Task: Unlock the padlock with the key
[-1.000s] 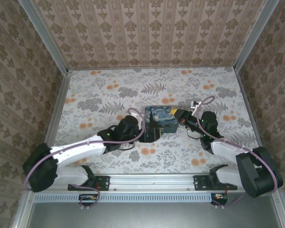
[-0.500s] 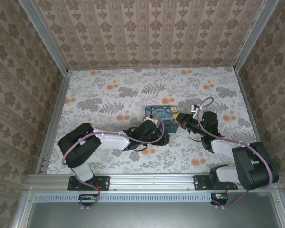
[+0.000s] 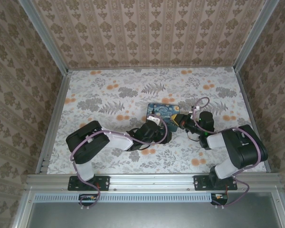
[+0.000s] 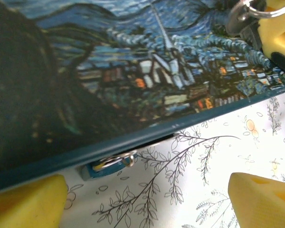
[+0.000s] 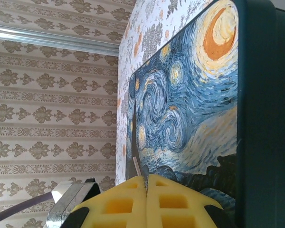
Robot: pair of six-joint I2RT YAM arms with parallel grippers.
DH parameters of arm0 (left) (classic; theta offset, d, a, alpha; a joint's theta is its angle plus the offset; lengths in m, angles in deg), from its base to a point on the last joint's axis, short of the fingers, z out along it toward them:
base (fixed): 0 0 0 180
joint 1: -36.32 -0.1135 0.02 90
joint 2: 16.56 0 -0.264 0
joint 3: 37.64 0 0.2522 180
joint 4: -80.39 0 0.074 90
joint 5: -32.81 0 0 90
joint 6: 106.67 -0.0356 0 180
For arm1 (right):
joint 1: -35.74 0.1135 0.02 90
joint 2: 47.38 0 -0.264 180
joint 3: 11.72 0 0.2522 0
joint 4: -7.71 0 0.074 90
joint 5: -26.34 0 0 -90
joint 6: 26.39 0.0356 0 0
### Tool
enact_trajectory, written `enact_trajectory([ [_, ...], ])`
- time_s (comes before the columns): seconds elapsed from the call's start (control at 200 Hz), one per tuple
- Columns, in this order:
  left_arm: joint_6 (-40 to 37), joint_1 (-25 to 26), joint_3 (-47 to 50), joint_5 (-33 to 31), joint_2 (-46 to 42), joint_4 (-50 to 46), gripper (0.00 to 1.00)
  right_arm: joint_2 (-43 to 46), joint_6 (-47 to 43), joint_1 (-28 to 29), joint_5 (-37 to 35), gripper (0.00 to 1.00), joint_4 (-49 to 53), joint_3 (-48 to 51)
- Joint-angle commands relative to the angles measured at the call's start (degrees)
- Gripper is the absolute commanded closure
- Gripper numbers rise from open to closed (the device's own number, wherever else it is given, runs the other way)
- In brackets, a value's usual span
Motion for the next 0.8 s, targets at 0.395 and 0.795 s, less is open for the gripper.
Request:
enact_trajectory([
  [0.395,-2.4,0.1,-0.3,2.5,3.9,10.5,0.12,-5.5,1.6,-0.6,0.2,1.0,-6.8,-0.3],
  [0.795,-1.3,-0.1,-0.5,0.6,5.5,11.3,0.12,-5.6,1.8,-0.6,0.4,1.0,-6.8,-0.2],
])
